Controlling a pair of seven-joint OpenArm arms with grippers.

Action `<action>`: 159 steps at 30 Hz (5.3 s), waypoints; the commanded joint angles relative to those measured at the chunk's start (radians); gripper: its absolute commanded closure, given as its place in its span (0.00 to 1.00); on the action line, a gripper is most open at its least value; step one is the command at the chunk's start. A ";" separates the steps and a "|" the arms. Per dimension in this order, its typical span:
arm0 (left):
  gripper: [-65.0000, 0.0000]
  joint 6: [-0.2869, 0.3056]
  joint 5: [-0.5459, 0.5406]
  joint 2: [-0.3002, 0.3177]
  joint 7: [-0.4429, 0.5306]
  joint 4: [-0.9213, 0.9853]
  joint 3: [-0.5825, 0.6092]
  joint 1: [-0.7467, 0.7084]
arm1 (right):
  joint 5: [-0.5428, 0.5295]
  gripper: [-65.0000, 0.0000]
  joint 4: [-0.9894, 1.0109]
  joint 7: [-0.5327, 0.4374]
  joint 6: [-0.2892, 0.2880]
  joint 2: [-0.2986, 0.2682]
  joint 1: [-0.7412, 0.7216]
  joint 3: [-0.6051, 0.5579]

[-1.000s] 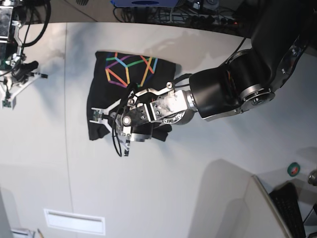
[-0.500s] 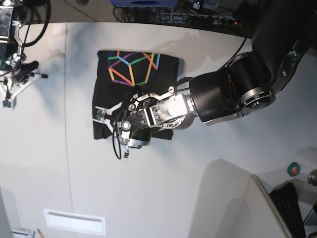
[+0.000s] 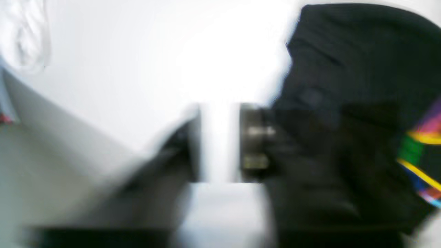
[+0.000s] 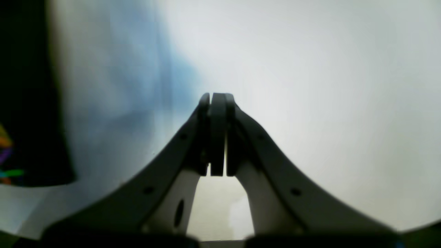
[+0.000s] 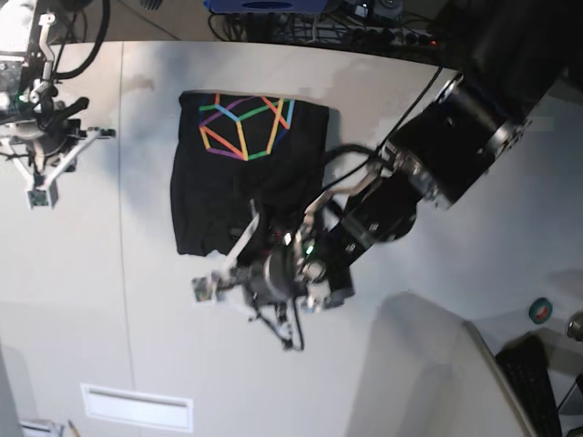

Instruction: Layout the t-shirt on the table in an organized manner, then fold the t-shirt properly

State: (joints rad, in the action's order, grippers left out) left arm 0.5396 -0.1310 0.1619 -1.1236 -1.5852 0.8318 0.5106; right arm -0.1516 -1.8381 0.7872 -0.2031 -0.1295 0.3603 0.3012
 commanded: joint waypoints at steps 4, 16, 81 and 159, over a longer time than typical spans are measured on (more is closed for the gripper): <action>1.00 0.000 -0.005 0.054 -0.006 -0.114 -0.072 -0.162 | 0.007 1.00 -0.051 -0.013 -0.043 0.035 0.016 0.003; 1.00 0.000 0.193 0.067 -0.005 -0.148 -0.116 -0.416 | 0.007 1.00 -0.051 -0.013 -0.040 0.034 0.013 -0.107; 1.00 -0.152 0.193 0.035 0.103 0.098 -0.277 -0.427 | 0.007 1.00 -0.050 -0.013 -0.042 0.032 0.001 -0.104; 1.00 -0.151 0.189 0.055 0.274 -0.381 -0.727 -1.081 | 0.007 1.00 -0.116 -0.012 -0.358 -0.114 0.383 0.204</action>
State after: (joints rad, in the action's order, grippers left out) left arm 0.3916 0.0597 0.2127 -0.8555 -1.9491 0.1070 -0.5682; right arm -0.1486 -1.9362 0.7788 -0.5686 -0.2245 0.7345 0.4927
